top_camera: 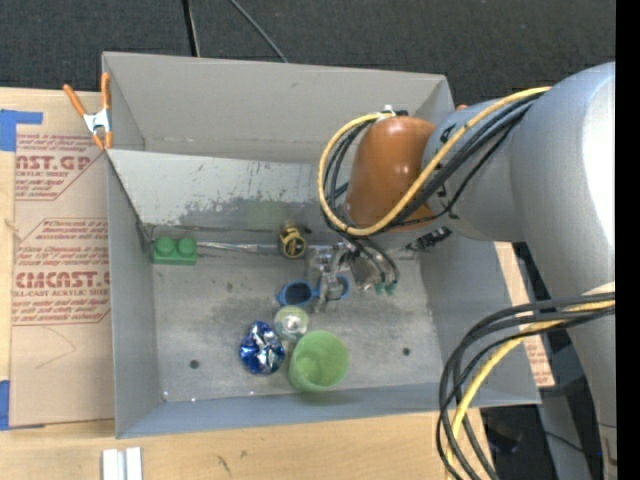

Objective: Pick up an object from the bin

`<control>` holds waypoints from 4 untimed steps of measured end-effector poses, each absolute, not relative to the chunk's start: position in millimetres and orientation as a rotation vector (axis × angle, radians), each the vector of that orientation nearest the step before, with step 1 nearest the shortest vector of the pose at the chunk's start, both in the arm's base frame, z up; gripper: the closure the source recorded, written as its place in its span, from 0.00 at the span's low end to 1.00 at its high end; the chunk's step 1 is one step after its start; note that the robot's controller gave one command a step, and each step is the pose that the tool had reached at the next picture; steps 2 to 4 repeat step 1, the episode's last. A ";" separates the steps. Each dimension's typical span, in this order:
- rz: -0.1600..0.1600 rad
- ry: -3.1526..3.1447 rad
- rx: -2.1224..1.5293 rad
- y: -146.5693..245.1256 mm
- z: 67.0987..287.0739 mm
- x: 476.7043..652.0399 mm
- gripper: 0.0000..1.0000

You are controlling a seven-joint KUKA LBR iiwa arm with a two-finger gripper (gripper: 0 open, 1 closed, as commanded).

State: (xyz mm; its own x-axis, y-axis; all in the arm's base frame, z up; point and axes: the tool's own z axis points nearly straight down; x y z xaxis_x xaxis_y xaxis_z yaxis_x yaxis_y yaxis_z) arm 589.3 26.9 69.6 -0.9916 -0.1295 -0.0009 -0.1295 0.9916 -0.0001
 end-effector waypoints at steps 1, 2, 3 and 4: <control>-0.002 3.123 -0.190 4.0 262.2 591.5 1.00; -0.002 3.123 -0.190 4.0 262.2 591.5 1.00; -0.002 3.123 -0.190 4.0 262.2 591.5 1.00; -0.002 3.123 -0.190 4.0 262.2 591.5 1.00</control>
Offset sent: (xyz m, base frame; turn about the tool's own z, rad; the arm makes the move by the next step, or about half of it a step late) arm -0.0002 -0.0228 0.1874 0.0074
